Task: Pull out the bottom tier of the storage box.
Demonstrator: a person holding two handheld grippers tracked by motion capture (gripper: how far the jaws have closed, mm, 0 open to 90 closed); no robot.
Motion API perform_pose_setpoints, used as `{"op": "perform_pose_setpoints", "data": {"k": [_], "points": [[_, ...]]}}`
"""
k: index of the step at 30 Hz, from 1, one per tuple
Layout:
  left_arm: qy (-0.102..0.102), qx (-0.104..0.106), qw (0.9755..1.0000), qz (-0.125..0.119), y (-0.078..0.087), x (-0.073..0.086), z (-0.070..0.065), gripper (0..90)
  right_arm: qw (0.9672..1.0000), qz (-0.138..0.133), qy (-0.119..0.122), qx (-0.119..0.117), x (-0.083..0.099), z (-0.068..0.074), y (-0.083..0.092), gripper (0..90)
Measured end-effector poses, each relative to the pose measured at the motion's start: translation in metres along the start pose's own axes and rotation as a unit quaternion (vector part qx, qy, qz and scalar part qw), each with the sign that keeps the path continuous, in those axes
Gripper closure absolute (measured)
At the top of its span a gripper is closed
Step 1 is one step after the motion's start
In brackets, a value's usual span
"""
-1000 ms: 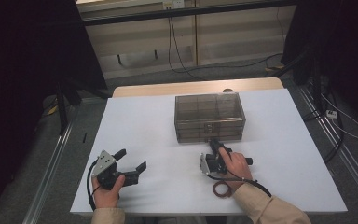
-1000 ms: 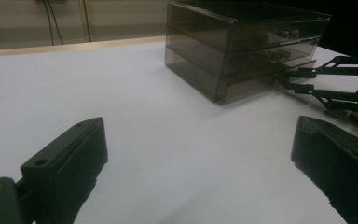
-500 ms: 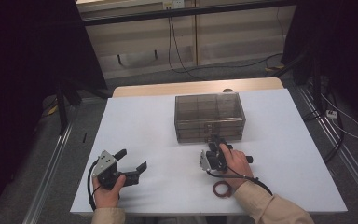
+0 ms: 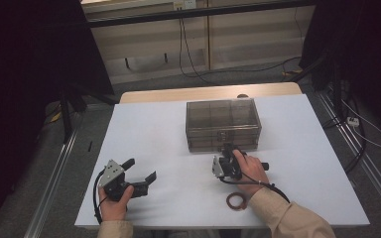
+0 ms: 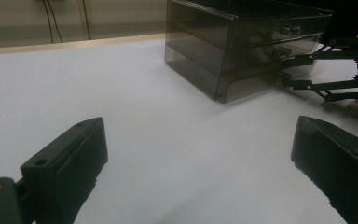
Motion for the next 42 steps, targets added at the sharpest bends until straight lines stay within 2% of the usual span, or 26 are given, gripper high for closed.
{"op": "perform_pose_setpoints", "data": {"k": [14, 19, 21, 23, 27, 29, 33, 38, 39, 41, 42], "points": [[0.002, -0.001, 1.0000, -0.005, 0.001, -0.001, 0.001, 3.6, 0.9999, -0.003, 0.011, -0.002, -0.001, 0.003, 0.008, 68.0], [0.001, -0.001, 1.0000, -0.004, 0.001, -0.001, 0.000, 3.7, 0.9999, -0.006, 0.008, -0.010, -0.001, 0.003, 0.011, 67.9], [0.002, -0.001, 1.0000, -0.004, 0.001, -0.001, 0.000, 3.7, 0.9999, 0.001, 0.002, -0.011, 0.000, 0.005, 0.013, 67.9], [0.001, -0.001, 1.0000, -0.004, 0.001, -0.001, 0.000, 3.7, 0.9998, -0.008, 0.011, -0.012, -0.001, 0.004, 0.013, 68.0], [0.002, -0.002, 1.0000, -0.004, 0.001, -0.001, 0.000, 3.7, 0.9999, -0.006, 0.007, -0.009, -0.001, 0.005, 0.014, 67.6], [0.002, -0.001, 1.0000, -0.004, 0.001, -0.001, 0.000, 3.7, 0.9999, 0.000, -0.009, -0.009, 0.001, 0.006, 0.015, 64.9], [0.001, -0.002, 1.0000, -0.004, 0.001, -0.001, 0.000, 3.7, 0.9997, -0.005, -0.022, -0.007, 0.001, 0.005, 0.015, 57.6], [0.000, -0.001, 1.0000, -0.001, 0.000, -0.001, 0.000, 3.7, 0.9978, -0.008, -0.066, 0.002, 0.004, 0.005, 0.021, 50.1], [0.000, -0.001, 1.0000, 0.000, 0.000, -0.001, 0.000, 3.6, 0.9968, -0.010, -0.079, 0.002, 0.004, 0.004, 0.022, 48.4], [0.001, -0.001, 1.0000, 0.000, 0.000, -0.001, 0.000, 3.7, 0.9911, -0.012, -0.133, 0.005, 0.005, 0.003, 0.024, 43.6], [0.001, -0.002, 1.0000, -0.001, 0.000, -0.001, 0.000, 3.7, 0.9887, -0.013, -0.149, 0.005, 0.006, 0.001, 0.025, 42.7]]}}
Point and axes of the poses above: each handheld gripper's, and its own axes: y roughly backward along the jaws, x roughly out of its underside, z roughly to its left, the point moved 6 cm from there along -y, roughly forward along the jaws, and after that the axes turned 4 degrees about x, right-handed, at the moved point
